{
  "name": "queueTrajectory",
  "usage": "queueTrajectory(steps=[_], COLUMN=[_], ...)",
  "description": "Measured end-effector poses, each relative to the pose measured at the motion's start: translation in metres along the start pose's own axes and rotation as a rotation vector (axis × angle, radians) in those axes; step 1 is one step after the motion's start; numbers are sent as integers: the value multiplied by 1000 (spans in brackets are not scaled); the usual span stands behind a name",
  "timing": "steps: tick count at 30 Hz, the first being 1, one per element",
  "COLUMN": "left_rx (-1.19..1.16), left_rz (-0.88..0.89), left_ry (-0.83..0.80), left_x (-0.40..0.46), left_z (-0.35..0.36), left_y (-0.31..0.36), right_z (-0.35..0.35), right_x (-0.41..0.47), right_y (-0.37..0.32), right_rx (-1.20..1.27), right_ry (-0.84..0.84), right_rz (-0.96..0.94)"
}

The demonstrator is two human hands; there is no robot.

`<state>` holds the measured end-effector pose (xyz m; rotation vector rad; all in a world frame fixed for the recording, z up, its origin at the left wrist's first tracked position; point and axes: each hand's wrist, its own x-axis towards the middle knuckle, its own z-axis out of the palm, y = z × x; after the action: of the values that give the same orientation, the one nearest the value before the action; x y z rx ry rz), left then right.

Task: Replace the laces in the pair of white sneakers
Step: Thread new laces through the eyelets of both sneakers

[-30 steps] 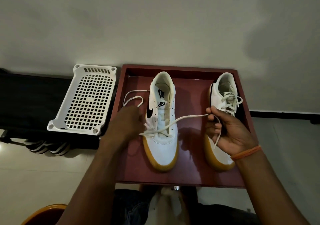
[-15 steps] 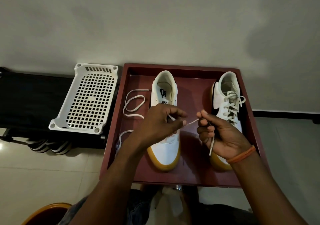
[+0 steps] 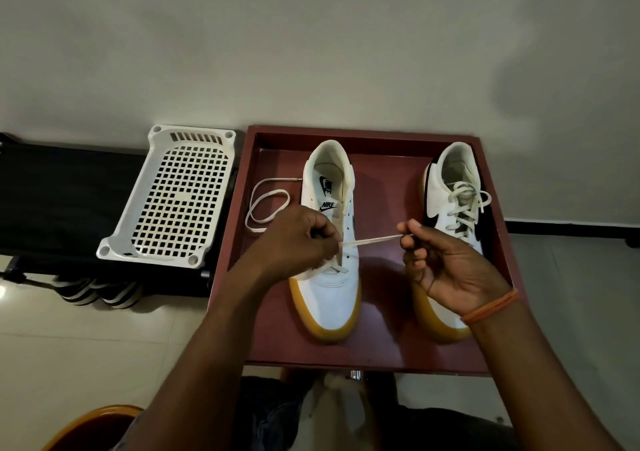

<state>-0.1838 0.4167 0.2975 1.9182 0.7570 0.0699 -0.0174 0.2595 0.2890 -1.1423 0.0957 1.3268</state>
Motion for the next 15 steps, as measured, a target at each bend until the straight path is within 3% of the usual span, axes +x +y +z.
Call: queueTrajectory(steps=[10, 15], left_rx=[173, 322], left_rz=[-75, -240], left_ry=[-123, -200], left_x=[-6, -12], left_z=[-30, -49], left_y=[-11, -24], right_z=[3, 4], right_x=[6, 10], right_y=[21, 32], right_rx=[-504, -677], right_ry=[136, 142], right_rz=[-291, -378])
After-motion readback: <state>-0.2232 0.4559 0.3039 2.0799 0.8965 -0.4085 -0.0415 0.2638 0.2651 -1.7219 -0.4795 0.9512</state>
